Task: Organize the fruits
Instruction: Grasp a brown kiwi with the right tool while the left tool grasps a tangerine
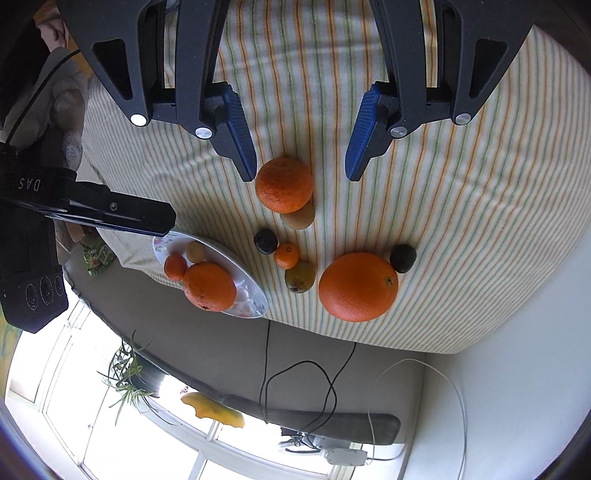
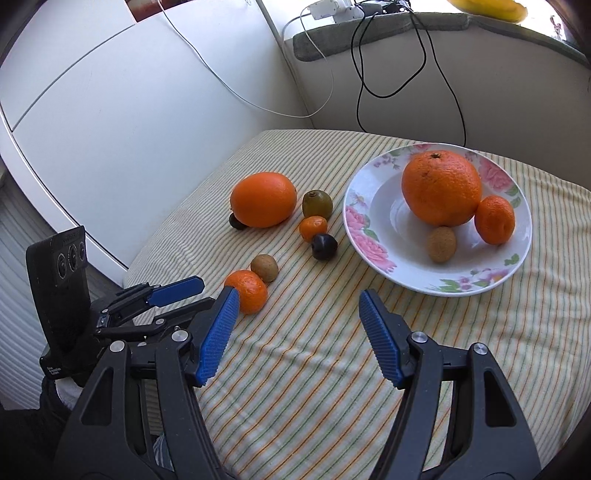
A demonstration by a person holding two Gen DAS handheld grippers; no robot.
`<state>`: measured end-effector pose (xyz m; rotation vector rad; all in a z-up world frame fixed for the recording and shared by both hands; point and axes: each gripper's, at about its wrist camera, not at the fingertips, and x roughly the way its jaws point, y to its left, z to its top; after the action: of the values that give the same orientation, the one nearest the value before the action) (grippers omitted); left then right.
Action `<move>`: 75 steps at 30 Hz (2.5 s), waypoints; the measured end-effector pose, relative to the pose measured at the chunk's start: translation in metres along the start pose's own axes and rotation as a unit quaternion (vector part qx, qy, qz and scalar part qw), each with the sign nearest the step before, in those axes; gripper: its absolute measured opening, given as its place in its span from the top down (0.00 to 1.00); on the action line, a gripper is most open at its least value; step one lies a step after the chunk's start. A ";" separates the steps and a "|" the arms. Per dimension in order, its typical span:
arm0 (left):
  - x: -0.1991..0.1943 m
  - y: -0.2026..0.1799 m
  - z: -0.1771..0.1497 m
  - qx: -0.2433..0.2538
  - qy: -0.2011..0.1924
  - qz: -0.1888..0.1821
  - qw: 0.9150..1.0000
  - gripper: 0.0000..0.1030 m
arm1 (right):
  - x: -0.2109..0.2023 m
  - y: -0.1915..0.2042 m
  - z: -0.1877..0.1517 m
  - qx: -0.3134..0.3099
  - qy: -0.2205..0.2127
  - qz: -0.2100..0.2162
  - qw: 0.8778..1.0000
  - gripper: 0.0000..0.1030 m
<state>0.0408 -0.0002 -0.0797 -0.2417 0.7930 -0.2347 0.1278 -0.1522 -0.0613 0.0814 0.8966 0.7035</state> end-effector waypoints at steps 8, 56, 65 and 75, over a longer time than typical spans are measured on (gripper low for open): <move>0.012 -0.006 -0.002 0.004 0.007 -0.009 1.000 0.54 | 0.032 0.006 0.017 0.049 0.033 0.042 0.997 0.34; 0.008 -0.015 0.007 0.008 0.007 -0.038 0.999 0.63 | 0.046 -0.016 0.021 0.122 0.055 0.052 0.990 0.73; 0.009 -0.040 0.012 0.026 0.004 -0.057 0.998 0.63 | 0.003 -0.049 0.015 0.133 0.023 0.023 0.991 0.73; 0.025 -0.072 0.029 0.047 0.001 -0.076 0.996 0.63 | -0.035 -0.092 0.013 0.142 -0.004 -0.013 0.990 0.73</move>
<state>0.0704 -0.0718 -0.0556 -0.2130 0.7636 -0.4141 0.1715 -0.2419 -0.0608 0.3253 0.9843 0.5482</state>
